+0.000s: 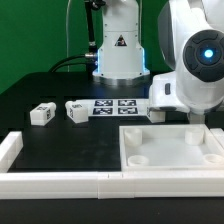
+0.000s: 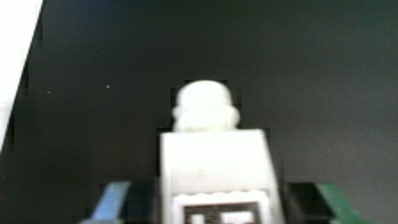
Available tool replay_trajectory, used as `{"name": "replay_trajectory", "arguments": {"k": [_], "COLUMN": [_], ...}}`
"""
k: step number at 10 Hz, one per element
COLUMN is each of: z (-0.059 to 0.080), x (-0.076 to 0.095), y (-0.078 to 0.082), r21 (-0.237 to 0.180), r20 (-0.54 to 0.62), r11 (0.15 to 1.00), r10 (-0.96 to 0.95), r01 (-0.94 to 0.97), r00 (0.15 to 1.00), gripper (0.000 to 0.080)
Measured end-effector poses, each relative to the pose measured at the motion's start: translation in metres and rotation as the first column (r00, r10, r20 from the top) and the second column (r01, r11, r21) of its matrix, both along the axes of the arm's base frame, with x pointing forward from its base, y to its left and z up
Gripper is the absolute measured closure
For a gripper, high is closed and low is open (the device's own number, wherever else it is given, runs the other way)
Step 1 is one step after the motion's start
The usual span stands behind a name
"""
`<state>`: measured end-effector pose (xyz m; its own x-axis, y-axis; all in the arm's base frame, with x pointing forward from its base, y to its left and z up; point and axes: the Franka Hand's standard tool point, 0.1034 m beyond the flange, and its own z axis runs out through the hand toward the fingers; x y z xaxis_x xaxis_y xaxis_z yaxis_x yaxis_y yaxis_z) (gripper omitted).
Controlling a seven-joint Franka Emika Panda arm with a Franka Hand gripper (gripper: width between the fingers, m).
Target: Assemble one leg
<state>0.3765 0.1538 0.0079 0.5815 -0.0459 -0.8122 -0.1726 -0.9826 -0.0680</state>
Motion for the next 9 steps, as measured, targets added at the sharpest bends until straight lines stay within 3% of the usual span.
{"name": "replay_trajectory", "arguments": {"k": [5, 7, 9], "z": [0.004, 0.045, 0.085], "x": [0.000, 0.007, 0.025], "y": [-0.001, -0.007, -0.012], "r21": [0.001, 0.009, 0.014], "r20": [-0.007, -0.021, 0.021], "r11": [1.000, 1.000, 1.000], "r10": [0.001, 0.006, 0.004], "r01": [-0.001, -0.006, -0.004], "r00": [1.000, 1.000, 1.000], "gripper": [0.0512, 0.0511, 0.0511]}}
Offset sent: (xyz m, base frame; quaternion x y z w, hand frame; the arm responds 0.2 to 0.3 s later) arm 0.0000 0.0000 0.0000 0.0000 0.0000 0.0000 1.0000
